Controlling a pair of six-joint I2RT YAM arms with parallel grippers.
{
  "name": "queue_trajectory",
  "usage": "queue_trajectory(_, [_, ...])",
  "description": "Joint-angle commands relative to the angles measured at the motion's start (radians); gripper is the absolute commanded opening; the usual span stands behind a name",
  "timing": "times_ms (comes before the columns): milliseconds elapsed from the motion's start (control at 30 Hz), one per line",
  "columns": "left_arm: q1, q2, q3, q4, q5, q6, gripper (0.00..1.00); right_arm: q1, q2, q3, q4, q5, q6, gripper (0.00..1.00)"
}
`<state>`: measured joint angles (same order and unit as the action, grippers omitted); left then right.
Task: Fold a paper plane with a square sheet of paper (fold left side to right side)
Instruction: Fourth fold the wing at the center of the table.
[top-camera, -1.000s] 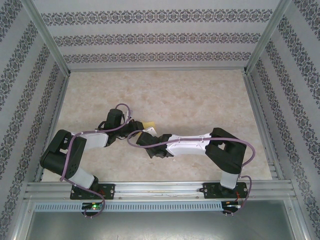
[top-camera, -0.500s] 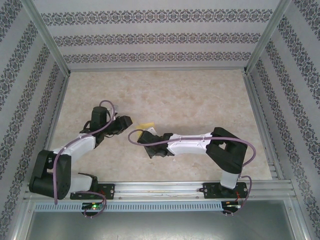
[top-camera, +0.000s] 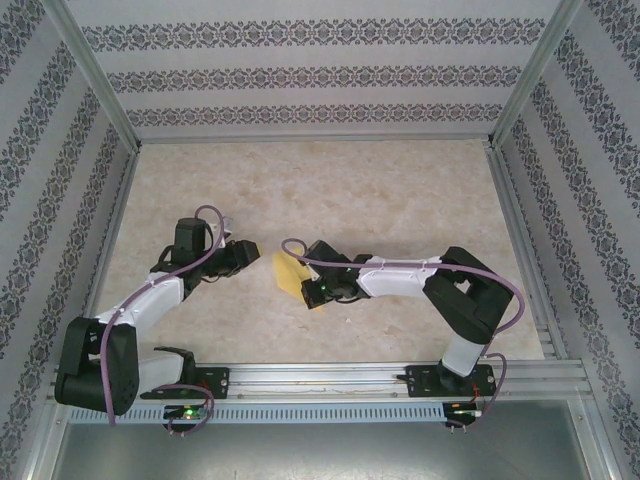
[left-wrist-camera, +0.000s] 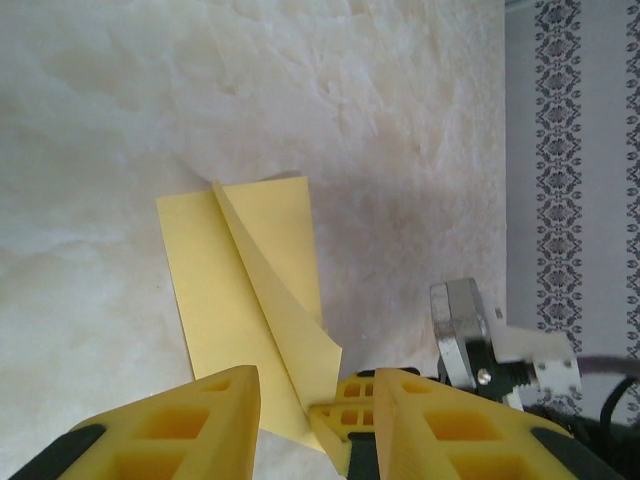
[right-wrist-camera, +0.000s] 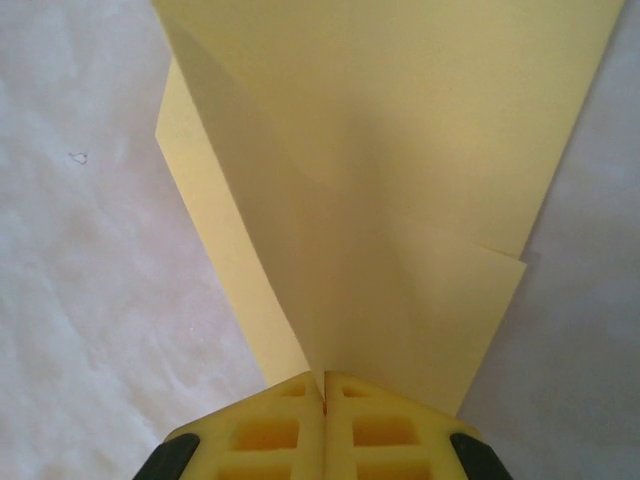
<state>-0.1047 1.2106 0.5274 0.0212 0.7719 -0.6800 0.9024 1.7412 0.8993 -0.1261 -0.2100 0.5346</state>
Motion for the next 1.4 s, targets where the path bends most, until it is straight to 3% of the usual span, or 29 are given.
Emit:
queue_trajectory(0, [-0.005, -0.015, -0.019, -0.031, 0.042, 0.037, 0.35, -0.026, -0.035, -0.038, 0.101, -0.143, 0.02, 0.0])
queue_trajectory(267, [-0.053, -0.003, -0.04, 0.016, 0.035, 0.003, 0.36, -0.093, -0.008, -0.083, 0.208, -0.301, 0.064, 0.0])
queue_trajectory(567, [-0.139, 0.063, -0.037, 0.081, -0.026, -0.035, 0.41, -0.125, 0.01, -0.112, 0.272, -0.366, 0.084, 0.0])
queue_trajectory(867, [-0.229, 0.177, 0.013, 0.109, -0.091, -0.044, 0.46, -0.133, 0.024, -0.128, 0.311, -0.384, 0.1, 0.0])
queue_trajectory(1367, [-0.262, 0.292, 0.047, 0.182, -0.118, -0.077, 0.46, -0.133, 0.034, -0.137, 0.319, -0.384, 0.102, 0.0])
